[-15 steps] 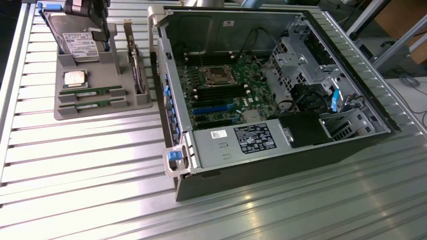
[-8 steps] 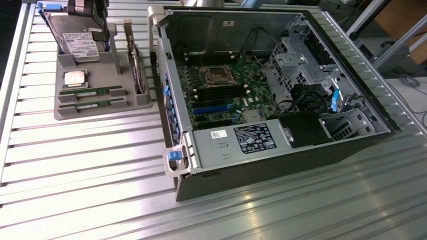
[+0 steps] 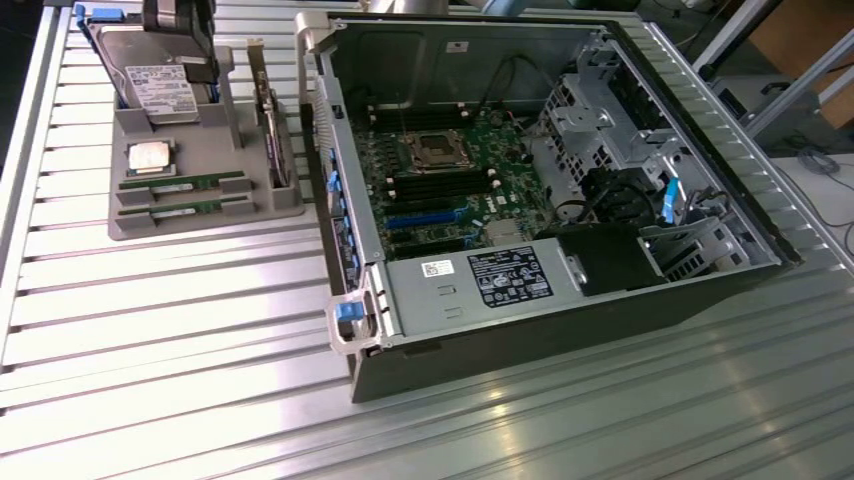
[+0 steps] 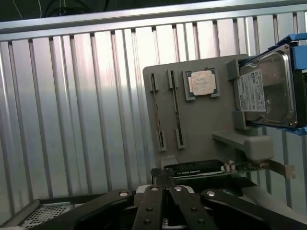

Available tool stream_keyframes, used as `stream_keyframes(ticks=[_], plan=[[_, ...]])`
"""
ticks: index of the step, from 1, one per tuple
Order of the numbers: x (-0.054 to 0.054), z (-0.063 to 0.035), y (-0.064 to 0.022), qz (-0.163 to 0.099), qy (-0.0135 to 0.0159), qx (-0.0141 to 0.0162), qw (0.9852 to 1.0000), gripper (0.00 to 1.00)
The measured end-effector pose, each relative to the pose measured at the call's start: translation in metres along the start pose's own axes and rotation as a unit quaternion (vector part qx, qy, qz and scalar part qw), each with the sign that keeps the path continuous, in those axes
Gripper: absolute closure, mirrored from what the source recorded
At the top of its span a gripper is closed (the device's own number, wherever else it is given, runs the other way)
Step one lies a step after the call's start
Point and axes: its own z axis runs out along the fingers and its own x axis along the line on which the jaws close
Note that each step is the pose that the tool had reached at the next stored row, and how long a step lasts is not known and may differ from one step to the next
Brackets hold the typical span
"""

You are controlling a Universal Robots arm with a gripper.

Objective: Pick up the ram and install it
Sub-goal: 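Pick up the ram and move it above insertion slot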

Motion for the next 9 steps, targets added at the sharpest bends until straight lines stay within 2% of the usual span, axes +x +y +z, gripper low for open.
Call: stream_keyframes(ticks=[5, 9], plan=[[0.0, 0.0, 0.0, -0.022, 0.0011, -0.0002, 0.9998, 0.89], [0.0, 0.0001, 0.0, -0.045, 0.0021, -0.0005, 0.999, 0.89]])
